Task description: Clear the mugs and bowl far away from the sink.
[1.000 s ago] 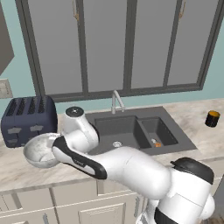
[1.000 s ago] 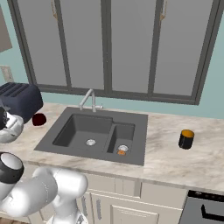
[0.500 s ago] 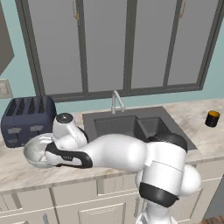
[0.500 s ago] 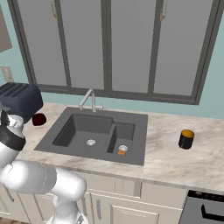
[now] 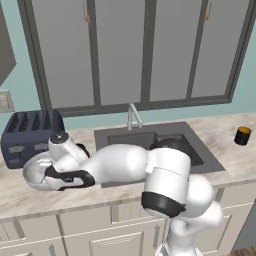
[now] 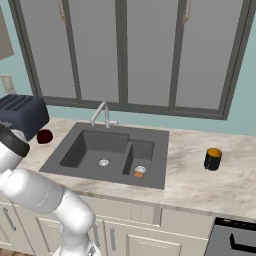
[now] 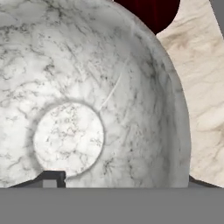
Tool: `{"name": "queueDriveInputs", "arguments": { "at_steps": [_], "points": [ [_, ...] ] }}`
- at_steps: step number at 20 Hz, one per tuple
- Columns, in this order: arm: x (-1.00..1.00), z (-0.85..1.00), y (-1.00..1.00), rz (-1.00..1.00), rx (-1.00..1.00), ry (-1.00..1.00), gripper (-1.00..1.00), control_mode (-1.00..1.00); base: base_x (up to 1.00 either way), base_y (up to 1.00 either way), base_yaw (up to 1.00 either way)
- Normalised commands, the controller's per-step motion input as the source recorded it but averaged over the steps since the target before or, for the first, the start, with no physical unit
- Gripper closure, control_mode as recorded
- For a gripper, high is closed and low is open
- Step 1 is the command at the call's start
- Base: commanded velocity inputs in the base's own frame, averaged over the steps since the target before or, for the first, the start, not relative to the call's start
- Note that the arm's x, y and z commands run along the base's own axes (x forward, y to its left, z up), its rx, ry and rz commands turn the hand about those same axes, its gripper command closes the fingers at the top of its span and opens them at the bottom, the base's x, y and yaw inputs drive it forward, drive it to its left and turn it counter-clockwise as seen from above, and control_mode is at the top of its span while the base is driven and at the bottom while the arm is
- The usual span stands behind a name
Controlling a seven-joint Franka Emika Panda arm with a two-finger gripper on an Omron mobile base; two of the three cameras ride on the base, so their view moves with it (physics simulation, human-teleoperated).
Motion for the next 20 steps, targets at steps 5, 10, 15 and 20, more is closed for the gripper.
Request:
{"name": "queueDriveInputs", "arguments": {
  "at_steps": [5,10,15,20],
  "points": [
    [0.0,0.0,0.0,0.0,0.0,0.0,1.0,-1.0,0.0,0.0,0.0],
    [-0.05,0.08,-0.02,0.0,0.03,-0.06,1.0,-1.0,0.0,0.0,0.0],
    [-0.33,0.63,-0.52,-0.08,0.13,-0.22,1.0,-1.0,0.0,0.0,0.0],
    [-0.46,0.88,-0.95,-0.21,0.08,-0.28,1.0,-1.0,0.0,0.0,0.0]
  ]
}}
